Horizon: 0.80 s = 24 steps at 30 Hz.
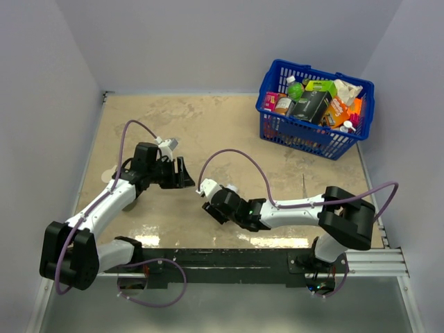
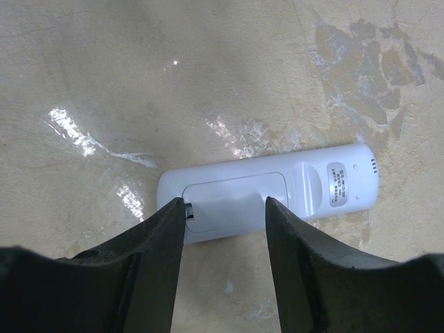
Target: Unload the batteries from the remote control
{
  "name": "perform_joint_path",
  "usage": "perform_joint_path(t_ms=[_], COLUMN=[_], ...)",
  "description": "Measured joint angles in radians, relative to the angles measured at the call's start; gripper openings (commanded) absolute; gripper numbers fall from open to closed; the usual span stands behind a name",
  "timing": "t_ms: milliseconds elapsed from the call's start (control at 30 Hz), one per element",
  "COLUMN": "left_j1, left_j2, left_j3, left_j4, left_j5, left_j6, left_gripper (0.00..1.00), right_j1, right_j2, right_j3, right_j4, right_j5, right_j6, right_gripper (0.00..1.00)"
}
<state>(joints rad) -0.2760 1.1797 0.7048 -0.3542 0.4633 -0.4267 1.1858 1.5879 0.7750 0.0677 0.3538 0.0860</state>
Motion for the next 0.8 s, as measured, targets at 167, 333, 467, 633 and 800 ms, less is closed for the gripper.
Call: perform_joint_path(t_ms=[167, 333, 467, 633, 800], left_j1=[0.000, 0.000, 0.000, 0.000, 0.000], left_j2=[0.000, 0.000, 0.000, 0.000, -0.002], left_j3=[0.000, 0.000, 0.000, 0.000, 0.000], left_j4=[0.000, 0.000, 0.000, 0.000, 0.000], left_j5=[0.000, 0.000, 0.000, -0.001, -0.001], left_j6=[0.000, 0.000, 0.000, 0.000, 0.000], left_gripper=[0.66, 0.66, 0.66, 0.66, 0.66], right_j1=[0.012, 0.021, 0.027, 0.034, 0.037], right_j2=[0.011, 0.012, 0.012, 0.010, 0.001], right_j3=[0.010, 0.011, 0.012, 0.012, 0.013], right_j4=[-0.001, -0.003, -0.008, -0.011, -0.026], right_j5=[0.019, 0.044, 0.057, 0.076, 0.102], right_j6=[0.000, 0.000, 0.000, 0.000, 0.001], right_gripper=[0.51, 0.50, 0.49, 0.49, 0.48])
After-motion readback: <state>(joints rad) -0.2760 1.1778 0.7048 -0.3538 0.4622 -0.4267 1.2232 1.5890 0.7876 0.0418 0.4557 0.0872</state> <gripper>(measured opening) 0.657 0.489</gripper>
